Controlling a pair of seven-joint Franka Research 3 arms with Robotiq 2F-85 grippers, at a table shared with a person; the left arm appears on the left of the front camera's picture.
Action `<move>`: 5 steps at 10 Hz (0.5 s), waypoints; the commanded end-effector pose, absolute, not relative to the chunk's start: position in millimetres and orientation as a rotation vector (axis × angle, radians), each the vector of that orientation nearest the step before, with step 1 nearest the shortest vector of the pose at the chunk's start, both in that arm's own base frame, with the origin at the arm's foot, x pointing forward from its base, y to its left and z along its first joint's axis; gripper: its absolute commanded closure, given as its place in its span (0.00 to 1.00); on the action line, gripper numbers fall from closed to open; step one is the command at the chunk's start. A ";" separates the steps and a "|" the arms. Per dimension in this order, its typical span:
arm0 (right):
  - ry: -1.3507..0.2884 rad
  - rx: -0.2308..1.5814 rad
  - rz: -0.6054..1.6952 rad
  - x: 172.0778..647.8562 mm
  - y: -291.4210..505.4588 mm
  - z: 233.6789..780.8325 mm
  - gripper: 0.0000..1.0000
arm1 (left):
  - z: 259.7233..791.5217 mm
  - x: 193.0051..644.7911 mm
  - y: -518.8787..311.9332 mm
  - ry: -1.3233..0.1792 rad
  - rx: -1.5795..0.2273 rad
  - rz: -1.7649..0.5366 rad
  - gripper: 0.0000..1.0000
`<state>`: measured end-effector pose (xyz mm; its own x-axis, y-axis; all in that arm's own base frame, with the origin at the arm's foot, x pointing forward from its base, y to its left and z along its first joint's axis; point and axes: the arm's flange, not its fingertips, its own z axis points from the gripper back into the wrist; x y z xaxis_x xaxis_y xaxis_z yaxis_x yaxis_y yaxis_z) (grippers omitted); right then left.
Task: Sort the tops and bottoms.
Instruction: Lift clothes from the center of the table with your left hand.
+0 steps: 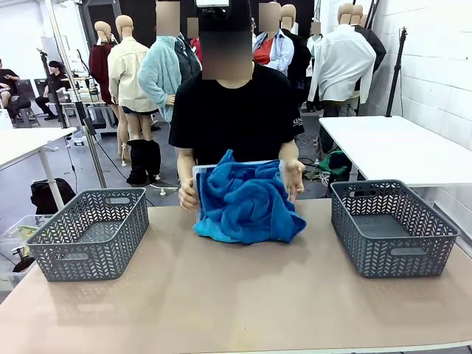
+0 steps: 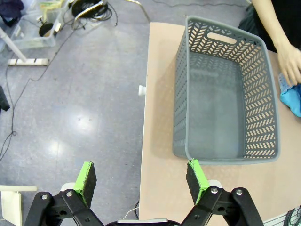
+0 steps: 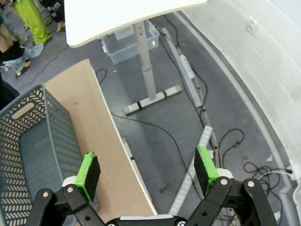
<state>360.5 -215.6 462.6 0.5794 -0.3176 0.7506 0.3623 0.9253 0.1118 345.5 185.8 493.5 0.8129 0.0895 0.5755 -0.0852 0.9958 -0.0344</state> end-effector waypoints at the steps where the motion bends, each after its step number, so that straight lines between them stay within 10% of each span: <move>1: -0.857 -0.050 -0.394 359.2 -215.7 462.9 0.00 | 493.5 343.5 188.0 -0.614 0.004 0.082 0.00; 5: -0.857 -0.050 -0.394 359.2 -215.7 462.9 0.00 | 493.5 343.5 188.0 -0.614 0.004 0.082 0.00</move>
<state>360.5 -215.6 462.6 0.5794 -0.3175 0.7506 0.3623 0.9253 0.1118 345.5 185.8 493.5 0.8129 0.0895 0.5755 -0.0852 0.9958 -0.0344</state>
